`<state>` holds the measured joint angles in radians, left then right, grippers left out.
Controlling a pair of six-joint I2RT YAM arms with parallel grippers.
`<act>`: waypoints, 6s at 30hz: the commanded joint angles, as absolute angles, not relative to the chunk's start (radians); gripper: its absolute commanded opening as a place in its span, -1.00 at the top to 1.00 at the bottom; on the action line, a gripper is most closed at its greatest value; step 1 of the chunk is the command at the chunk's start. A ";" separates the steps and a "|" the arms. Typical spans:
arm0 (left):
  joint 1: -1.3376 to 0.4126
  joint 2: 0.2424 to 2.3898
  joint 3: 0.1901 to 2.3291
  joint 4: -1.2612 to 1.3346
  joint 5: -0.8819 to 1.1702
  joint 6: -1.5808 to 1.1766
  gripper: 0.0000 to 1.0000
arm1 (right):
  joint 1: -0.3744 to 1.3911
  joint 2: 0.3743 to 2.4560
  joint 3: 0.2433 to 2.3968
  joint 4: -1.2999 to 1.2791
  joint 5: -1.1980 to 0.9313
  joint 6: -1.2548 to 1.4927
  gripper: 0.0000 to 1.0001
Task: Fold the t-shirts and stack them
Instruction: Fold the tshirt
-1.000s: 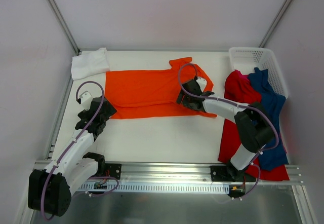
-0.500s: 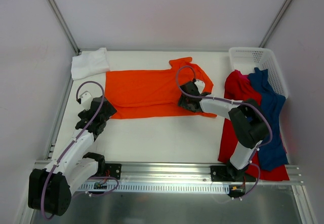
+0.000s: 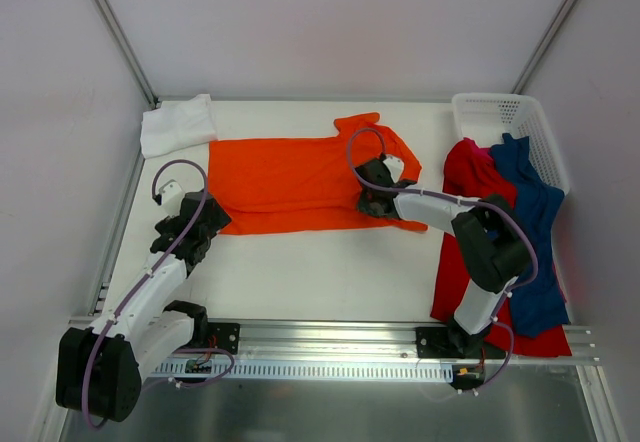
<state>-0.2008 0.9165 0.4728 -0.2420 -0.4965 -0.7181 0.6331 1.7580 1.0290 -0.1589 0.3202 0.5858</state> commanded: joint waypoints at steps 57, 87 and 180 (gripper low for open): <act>-0.190 1.071 0.592 -0.193 -0.442 -0.693 -0.90 | 0.287 2.276 2.132 -0.451 0.177 0.210 -0.99; -0.304 1.368 0.807 -0.193 -0.456 -0.729 -0.83 | 0.170 2.651 2.350 -0.247 -0.198 0.491 -0.99; 0.133 2.273 1.829 -0.288 0.204 -0.474 -0.50 | 0.127 2.332 1.801 -0.051 -0.325 0.537 0.99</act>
<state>0.1318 2.2635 1.7908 -0.2554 0.1837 -0.4854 0.1432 2.3951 1.8076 -0.0544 -0.3229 0.5343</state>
